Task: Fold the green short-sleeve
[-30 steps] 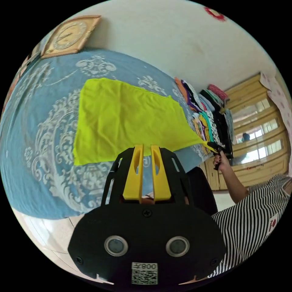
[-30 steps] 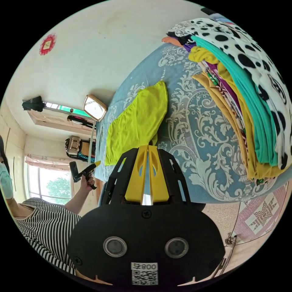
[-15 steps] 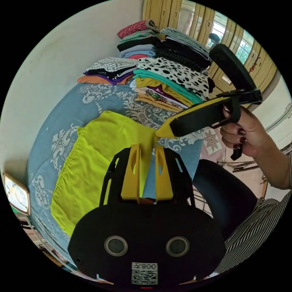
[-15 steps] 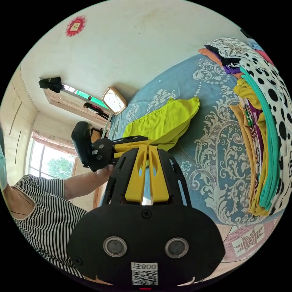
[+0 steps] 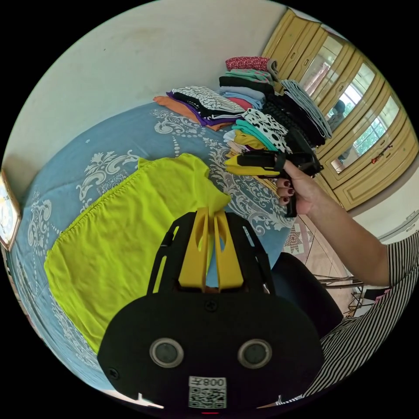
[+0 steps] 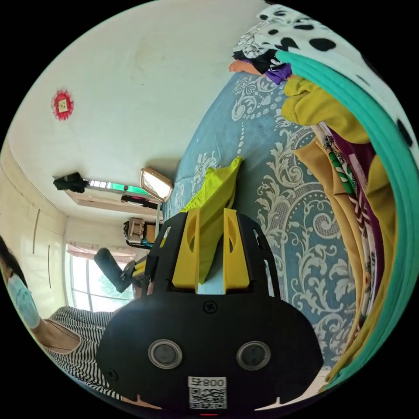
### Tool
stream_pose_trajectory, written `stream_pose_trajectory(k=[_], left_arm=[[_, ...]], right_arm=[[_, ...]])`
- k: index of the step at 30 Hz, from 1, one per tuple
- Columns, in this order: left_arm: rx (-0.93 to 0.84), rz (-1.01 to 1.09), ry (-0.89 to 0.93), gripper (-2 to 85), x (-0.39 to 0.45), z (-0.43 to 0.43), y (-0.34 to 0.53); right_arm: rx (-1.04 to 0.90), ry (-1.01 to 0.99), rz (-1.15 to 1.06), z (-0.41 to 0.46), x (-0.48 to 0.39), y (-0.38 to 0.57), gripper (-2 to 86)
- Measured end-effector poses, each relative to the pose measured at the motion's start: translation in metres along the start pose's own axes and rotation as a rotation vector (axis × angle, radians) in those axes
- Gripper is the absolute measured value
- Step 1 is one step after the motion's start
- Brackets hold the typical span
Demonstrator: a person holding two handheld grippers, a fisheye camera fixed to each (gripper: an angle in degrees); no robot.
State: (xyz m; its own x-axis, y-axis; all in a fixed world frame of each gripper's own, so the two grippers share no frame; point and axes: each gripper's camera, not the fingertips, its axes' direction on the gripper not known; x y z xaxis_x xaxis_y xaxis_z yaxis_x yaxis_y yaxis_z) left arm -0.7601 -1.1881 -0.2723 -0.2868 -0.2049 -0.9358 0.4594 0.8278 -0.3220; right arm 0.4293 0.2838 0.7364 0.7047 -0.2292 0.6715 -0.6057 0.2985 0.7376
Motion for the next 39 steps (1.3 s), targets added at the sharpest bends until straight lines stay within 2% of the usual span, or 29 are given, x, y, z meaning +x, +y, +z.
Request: stream_pose_trajectory(k=[12, 19, 23, 32, 39], left_arm=[[-0.012, 0.055, 0.041, 1.8, 0.024, 0.023, -0.003], [-0.014, 0.057, 0.073, 1.7, 0.016, 0.025, 0.008], [-0.007, 0.045, 0.092, 1.6, 0.002, 0.019, 0.021], [0.023, 0.014, 0.134, 1.4, -0.040, -0.011, 0.070], [0.141, -0.113, 0.191, 1.3, -0.113, -0.075, 0.142]], right_arm=[[-0.132, 0.057, 0.122, 0.080, 0.023, -0.070, 8.7], [-0.163, 0.043, 0.124, 0.123, 0.014, -0.095, 5.9], [-0.178, 0.037, 0.109, 0.143, 0.003, -0.103, 2.4], [-0.095, -0.027, 0.055, 0.156, -0.036, -0.096, 0.9], [-0.051, -0.046, -0.029, 0.195, -0.104, -0.088, 0.8]])
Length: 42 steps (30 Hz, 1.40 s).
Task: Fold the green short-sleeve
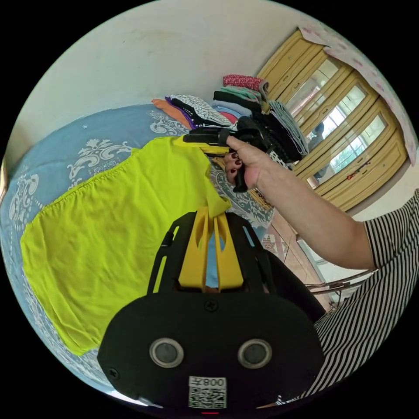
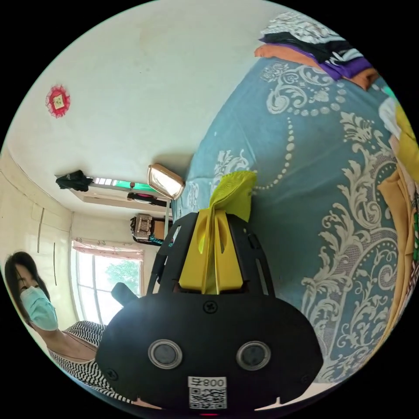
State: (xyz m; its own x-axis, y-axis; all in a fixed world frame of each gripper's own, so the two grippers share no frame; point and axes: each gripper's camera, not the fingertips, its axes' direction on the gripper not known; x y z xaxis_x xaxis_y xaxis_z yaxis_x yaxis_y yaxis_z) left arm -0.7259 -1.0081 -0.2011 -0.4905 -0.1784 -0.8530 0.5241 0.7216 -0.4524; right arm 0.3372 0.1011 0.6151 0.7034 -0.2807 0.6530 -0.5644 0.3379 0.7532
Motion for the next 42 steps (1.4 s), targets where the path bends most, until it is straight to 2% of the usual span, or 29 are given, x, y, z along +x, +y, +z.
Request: stream_pose_trajectory(k=[6, 15, 20, 26, 34, 42], left_arm=[[0.180, -0.195, 0.037, 1.3, -0.089, -0.105, 0.076], [0.368, -0.505, 0.050, 1.0, -0.227, -0.225, 0.231], [0.424, -0.691, 0.104, 0.9, -0.294, -0.252, 0.314], [0.463, -0.826, 0.166, 0.8, -0.354, -0.276, 0.393], [0.449, -0.922, 0.210, 1.1, -0.408, -0.303, 0.462], [0.477, -0.967, 0.305, 1.3, -0.441, -0.329, 0.514]], right_arm=[[-0.050, 0.019, -0.162, 0.084, -0.091, 0.000, 0.7], [-0.235, 0.118, -0.347, 0.268, -0.197, 0.018, 0.8], [-0.359, 0.205, -0.352, 0.381, -0.214, 0.034, 0.7], [-0.437, 0.265, -0.374, 0.468, -0.230, 0.049, 0.9], [-0.523, 0.347, -0.383, 0.555, -0.240, 0.060, 2.0], [-0.554, 0.416, -0.519, 0.598, -0.279, 0.078, 4.5]])
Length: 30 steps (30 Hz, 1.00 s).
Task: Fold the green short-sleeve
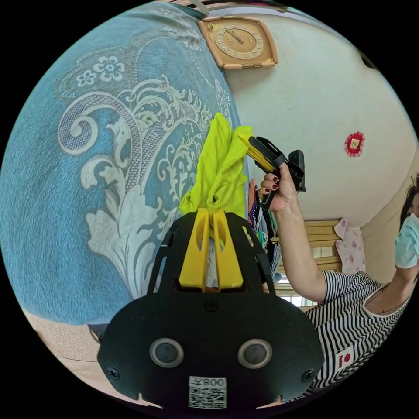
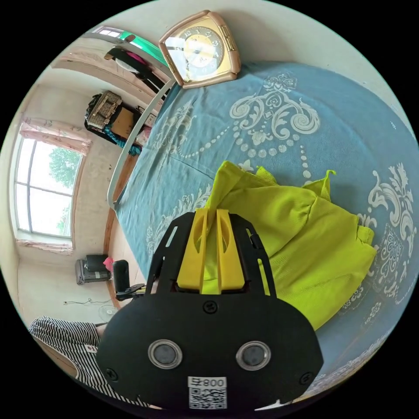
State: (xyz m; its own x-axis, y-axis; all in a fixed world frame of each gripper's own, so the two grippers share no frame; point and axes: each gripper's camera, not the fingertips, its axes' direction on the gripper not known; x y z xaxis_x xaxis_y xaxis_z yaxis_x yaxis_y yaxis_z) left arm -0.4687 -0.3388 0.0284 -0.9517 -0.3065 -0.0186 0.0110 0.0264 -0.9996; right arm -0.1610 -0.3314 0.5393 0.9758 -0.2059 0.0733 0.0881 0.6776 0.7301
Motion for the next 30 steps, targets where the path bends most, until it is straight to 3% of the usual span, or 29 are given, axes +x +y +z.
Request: stream_pose_trajectory(k=[7, 12, 16, 30], left_arm=[[0.017, -0.013, 0.005, 1.3, -0.008, -0.039, 0.001], [0.042, 0.094, -0.115, 0.9, 0.011, -0.067, 0.008], [0.002, 0.119, -0.238, 0.6, 0.014, -0.062, 0.002], [0.044, 0.242, -0.378, 0.4, 0.062, -0.067, 0.018]], right_arm=[[0.025, 0.131, -0.156, -0.003, -0.053, 0.001, 4.0], [-0.008, 0.228, -0.211, 0.021, -0.070, 0.029, 1.3], [-0.173, 0.333, -0.188, 0.083, -0.067, 0.029, 0.4], [-0.160, 0.251, -0.188, 0.087, -0.078, 0.023, 0.2]])
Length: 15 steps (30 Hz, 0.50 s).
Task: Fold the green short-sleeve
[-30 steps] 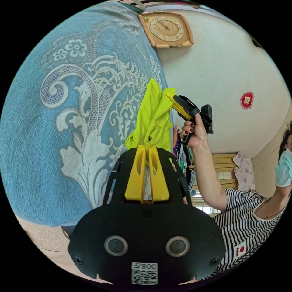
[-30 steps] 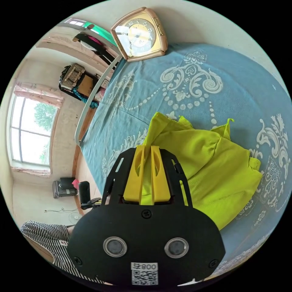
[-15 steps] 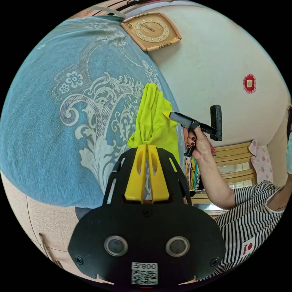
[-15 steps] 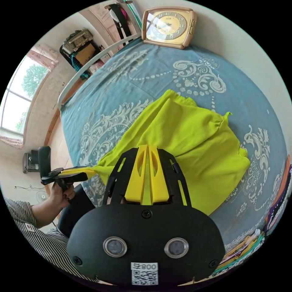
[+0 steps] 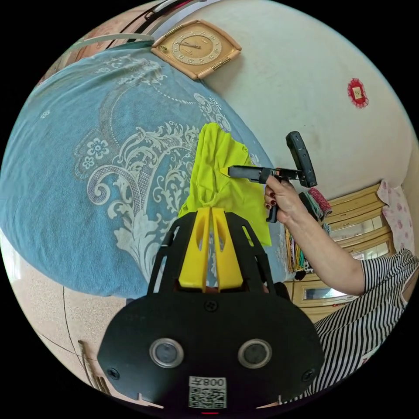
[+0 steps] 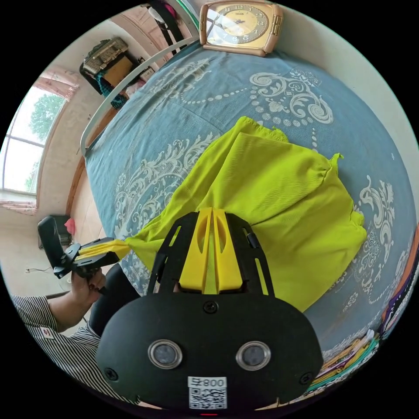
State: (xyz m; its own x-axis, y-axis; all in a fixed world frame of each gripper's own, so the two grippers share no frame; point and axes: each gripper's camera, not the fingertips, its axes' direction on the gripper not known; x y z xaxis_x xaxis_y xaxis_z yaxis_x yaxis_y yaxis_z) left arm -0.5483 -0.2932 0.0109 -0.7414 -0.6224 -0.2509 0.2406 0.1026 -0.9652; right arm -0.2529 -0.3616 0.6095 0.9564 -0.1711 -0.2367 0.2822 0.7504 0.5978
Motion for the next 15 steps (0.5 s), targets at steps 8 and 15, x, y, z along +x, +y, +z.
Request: stream_pose_trajectory(k=[8, 15], left_arm=[[0.014, 0.025, 0.010, 0.2, 0.022, -0.003, 0.008], [-0.115, 0.093, -0.174, 0.3, 0.035, 0.044, -0.015]], right_arm=[[0.117, -0.107, -0.103, -0.029, -0.041, 0.072, 0.2], [-0.058, -0.100, -0.091, 0.036, -0.056, 0.099, 0.2]])
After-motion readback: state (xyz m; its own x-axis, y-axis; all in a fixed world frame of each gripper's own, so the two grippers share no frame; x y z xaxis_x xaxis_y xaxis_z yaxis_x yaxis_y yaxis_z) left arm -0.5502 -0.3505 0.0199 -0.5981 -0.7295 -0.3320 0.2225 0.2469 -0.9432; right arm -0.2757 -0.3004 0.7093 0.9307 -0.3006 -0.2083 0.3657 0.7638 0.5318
